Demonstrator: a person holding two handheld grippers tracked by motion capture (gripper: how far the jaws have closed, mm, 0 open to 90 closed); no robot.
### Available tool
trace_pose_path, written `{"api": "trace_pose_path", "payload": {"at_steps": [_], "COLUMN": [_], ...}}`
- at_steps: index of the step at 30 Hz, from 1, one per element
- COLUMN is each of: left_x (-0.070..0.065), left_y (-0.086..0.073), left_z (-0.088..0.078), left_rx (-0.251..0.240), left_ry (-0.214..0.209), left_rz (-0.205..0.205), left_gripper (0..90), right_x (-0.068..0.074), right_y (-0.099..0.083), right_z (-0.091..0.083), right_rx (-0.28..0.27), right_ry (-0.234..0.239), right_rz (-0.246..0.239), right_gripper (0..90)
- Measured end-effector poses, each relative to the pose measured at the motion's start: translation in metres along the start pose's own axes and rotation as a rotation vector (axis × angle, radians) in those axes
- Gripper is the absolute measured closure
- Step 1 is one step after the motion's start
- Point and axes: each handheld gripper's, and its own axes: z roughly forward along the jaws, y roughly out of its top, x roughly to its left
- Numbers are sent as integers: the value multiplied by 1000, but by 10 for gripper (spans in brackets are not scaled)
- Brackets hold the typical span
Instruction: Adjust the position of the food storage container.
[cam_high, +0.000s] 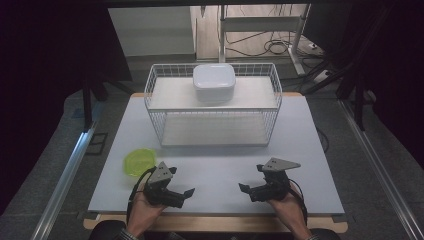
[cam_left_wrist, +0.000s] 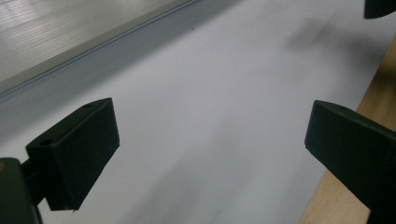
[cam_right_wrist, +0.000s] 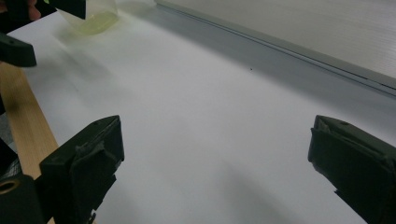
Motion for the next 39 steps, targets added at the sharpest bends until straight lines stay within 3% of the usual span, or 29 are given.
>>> {"api": "trace_pose_path", "payload": {"at_steps": [4,11,16,18,24,33,39], "left_x": [6,25,42,49,71,103,120], "left_y": [4,10,8,6,-4,-25,-39], "left_z": [-5,-26,-44,-51,-71,-92,-101], "left_rx": [11,-13,-53,-67,-100,-82,-70], "left_ry": [50,97,154,175,255,393,451], "left_rz": [11,-9,-56,-73,-129,-200,-252], "left_gripper": [134,498,800,877,900,900,900], "right_x": [1,3,2,2,0,0,-2], "right_y": [-1,-1,-1,-2,-2,-3,-3], "right_z": [2,6,7,6,6,7,7], "right_rx": [12,14,17,15,11,19,19], "right_ry": [-8,-11,-15,-20,-24,-22,-27], "right_rz": [-6,-17,-19,-19,-6,-9,3], "right_gripper": [44,47,47,47,47,47,47]}}
